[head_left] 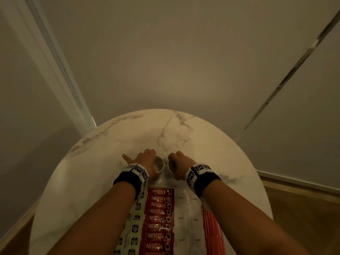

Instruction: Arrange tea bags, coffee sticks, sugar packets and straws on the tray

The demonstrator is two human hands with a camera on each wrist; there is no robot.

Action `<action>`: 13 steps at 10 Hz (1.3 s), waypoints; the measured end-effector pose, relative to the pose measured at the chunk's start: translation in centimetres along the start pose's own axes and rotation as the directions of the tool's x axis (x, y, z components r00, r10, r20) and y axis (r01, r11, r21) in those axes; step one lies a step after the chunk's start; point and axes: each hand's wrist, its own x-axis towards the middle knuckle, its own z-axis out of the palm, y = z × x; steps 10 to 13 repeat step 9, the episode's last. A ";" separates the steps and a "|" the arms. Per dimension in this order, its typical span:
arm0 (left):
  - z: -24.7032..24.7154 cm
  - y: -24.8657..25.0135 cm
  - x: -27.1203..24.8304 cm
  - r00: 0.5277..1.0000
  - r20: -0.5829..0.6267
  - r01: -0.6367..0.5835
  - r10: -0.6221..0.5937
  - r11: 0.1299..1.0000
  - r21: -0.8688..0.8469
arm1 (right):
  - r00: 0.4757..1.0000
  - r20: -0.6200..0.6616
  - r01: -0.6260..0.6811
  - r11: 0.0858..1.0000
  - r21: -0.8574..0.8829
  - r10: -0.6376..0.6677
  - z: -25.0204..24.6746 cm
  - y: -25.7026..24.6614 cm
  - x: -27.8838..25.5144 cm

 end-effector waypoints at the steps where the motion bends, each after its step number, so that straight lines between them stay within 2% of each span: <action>1: 0.7 0.2 0.0 1.000 -0.005 -0.006 0.007 1.000 0.019 | 1.000 -0.015 0.004 1.000 -0.006 -0.005 0.4 0.1 -0.1; 5: 1.8 0.1 -0.2 0.999 -0.043 -0.014 0.016 0.998 0.066 | 1.000 -0.022 -0.017 0.999 -0.028 0.016 1.2 0.0 -0.6; 8: 1.3 -0.1 0.0 0.997 -0.071 -0.009 0.009 1.000 0.002 | 0.999 -0.039 -0.033 0.999 -0.008 0.033 1.8 0.4 -0.5; 9: 0.8 -0.3 -0.8 0.999 -0.037 0.016 -0.017 0.999 -0.044 | 0.997 -0.049 -0.055 0.997 0.051 0.058 1.5 0.9 -1.0; 13: 0.8 -0.3 -0.8 0.999 -0.037 0.016 -0.017 0.999 -0.044 | 0.997 -0.049 -0.055 0.997 0.051 0.058 1.5 0.9 -1.0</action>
